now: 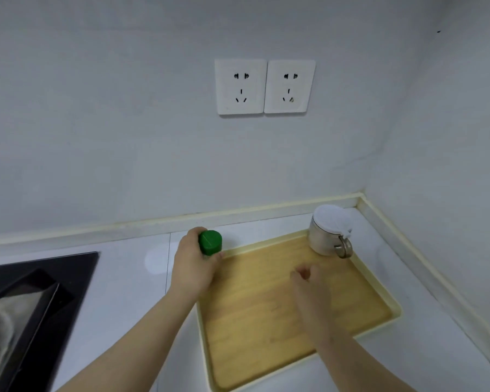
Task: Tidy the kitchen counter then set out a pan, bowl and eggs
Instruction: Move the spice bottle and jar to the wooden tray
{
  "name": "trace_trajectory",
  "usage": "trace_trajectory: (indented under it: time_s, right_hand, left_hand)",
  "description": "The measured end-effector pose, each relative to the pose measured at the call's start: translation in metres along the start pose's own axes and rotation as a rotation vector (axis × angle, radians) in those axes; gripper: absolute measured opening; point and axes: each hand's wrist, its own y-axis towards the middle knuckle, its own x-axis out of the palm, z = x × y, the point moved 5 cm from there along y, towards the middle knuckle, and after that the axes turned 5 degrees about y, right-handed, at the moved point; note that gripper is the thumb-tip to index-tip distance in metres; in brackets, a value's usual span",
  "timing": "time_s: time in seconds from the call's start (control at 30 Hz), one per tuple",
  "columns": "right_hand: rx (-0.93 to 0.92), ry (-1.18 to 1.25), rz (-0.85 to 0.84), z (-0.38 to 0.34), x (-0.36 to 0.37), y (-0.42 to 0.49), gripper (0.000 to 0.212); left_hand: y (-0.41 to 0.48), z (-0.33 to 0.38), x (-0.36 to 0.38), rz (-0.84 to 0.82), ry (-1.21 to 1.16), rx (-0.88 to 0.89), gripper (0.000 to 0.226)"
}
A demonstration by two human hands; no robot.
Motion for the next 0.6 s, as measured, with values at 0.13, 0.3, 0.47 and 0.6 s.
trace_trajectory:
  time_s: [0.13, 0.3, 0.47, 0.6]
  right_hand:
    - [-0.007, -0.016, -0.055, -0.003, 0.017, -0.006, 0.013]
    - [0.005, -0.027, -0.09, 0.001, 0.022, -0.012, 0.013]
    - [-0.036, -0.049, -0.057, -0.005, 0.014, -0.007, 0.013]
    - [-0.038, -0.052, -0.07, -0.007, 0.013, -0.007, 0.013]
  left_hand:
    - [-0.001, -0.014, -0.008, 0.004, 0.024, -0.027, 0.049]
    - [0.004, -0.018, -0.01, 0.041, 0.047, -0.009, 0.05]
    - [0.014, -0.017, -0.008, 0.051, 0.106, 0.035, 0.044]
    - [0.011, -0.019, -0.007, 0.058, 0.095, 0.032, 0.054]
